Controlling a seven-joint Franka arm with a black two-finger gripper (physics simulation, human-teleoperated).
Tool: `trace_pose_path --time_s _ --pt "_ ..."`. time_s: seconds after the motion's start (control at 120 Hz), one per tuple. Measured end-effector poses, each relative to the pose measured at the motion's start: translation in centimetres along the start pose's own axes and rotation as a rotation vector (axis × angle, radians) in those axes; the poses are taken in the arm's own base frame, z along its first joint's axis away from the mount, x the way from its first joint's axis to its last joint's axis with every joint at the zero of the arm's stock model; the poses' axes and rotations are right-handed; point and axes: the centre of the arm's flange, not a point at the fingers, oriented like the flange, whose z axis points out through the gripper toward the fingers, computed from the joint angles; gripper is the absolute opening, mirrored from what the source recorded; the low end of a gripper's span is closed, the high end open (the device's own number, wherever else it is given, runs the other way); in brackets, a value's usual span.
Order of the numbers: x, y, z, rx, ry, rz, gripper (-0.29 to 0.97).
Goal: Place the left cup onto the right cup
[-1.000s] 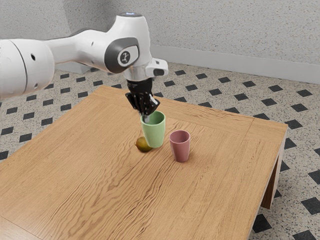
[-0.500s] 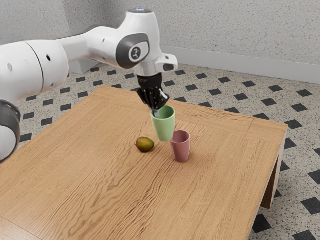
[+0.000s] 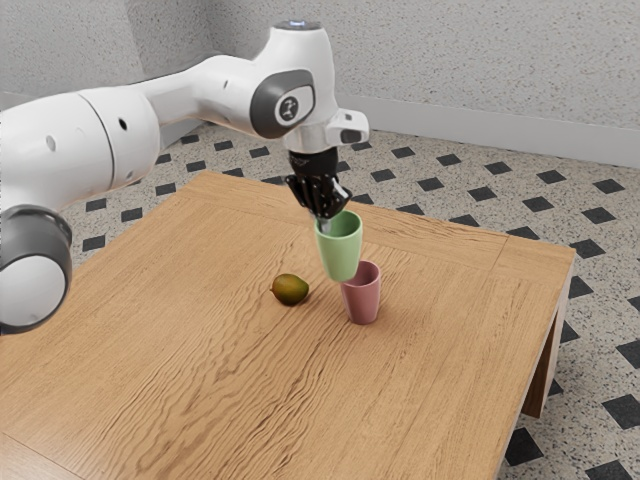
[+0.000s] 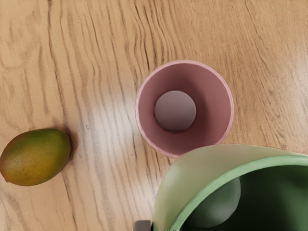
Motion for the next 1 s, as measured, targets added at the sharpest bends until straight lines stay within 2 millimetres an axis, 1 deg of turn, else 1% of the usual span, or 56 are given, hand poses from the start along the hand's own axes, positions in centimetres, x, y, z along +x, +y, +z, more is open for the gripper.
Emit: trace_pose_path --time_s 0.158,0.333,0.533,0.683,1.0 --pt "0.6 0.6 0.3 0.004 -0.004 0.014 -0.11" --pt "1.4 0.7 0.7 0.011 -0.001 0.022 -0.11" --pt "1.8 -0.1 1.1 0.016 -0.001 0.018 -0.11" --pt "2.4 0.1 1.2 0.019 0.008 0.028 -0.11" --pt "3.3 -0.5 1.2 0.020 0.027 0.029 -0.11"
